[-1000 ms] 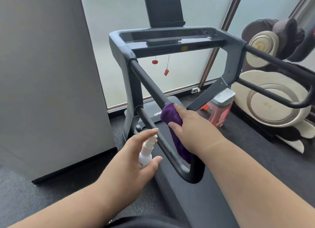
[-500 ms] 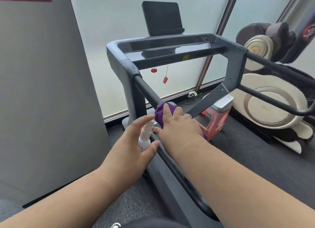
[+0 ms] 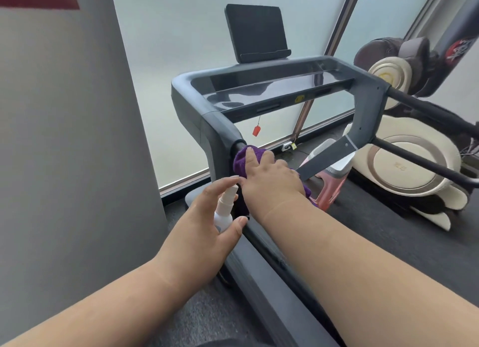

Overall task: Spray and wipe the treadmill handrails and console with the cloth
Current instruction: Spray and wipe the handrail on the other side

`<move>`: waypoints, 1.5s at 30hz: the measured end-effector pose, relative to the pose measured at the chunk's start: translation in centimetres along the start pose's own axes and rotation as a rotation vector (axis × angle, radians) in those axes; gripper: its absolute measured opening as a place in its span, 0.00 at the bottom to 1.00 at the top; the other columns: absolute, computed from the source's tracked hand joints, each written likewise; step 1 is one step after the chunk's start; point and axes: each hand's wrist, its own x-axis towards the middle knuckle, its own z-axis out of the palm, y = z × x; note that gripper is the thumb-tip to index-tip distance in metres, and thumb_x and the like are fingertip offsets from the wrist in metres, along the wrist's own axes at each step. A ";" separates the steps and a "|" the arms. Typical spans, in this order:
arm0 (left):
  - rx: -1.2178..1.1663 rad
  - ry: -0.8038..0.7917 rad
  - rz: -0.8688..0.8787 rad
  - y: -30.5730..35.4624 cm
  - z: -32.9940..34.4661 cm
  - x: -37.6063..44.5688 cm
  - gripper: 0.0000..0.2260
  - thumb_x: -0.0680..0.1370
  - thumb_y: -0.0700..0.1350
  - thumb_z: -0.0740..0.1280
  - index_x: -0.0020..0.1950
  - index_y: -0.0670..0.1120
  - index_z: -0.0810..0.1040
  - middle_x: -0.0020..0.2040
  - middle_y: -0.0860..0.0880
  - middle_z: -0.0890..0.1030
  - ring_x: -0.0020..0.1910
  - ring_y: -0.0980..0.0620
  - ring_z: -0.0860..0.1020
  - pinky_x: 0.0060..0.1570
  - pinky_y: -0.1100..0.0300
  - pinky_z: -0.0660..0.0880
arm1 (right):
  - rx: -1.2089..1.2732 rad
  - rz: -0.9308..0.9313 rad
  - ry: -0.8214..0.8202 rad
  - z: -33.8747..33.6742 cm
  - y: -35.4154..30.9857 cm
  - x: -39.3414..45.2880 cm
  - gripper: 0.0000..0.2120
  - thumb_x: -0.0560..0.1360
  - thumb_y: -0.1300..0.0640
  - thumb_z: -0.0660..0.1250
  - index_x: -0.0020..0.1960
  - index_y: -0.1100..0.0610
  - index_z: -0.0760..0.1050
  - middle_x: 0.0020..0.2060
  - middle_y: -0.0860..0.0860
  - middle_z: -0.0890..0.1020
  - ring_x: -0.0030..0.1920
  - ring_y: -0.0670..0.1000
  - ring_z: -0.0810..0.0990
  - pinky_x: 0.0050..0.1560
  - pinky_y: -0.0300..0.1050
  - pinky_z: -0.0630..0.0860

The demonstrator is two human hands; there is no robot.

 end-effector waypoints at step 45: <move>-0.027 -0.104 0.077 -0.8 -1.5 1.8 0.26 0.72 0.62 0.66 0.68 0.75 0.62 0.60 0.71 0.74 0.56 0.65 0.77 0.51 0.61 0.74 | 0.104 0.058 0.066 0.2 -0.1 3.1 0.28 0.82 0.40 0.52 0.79 0.41 0.46 0.65 0.58 0.68 0.61 0.64 0.73 0.54 0.61 0.75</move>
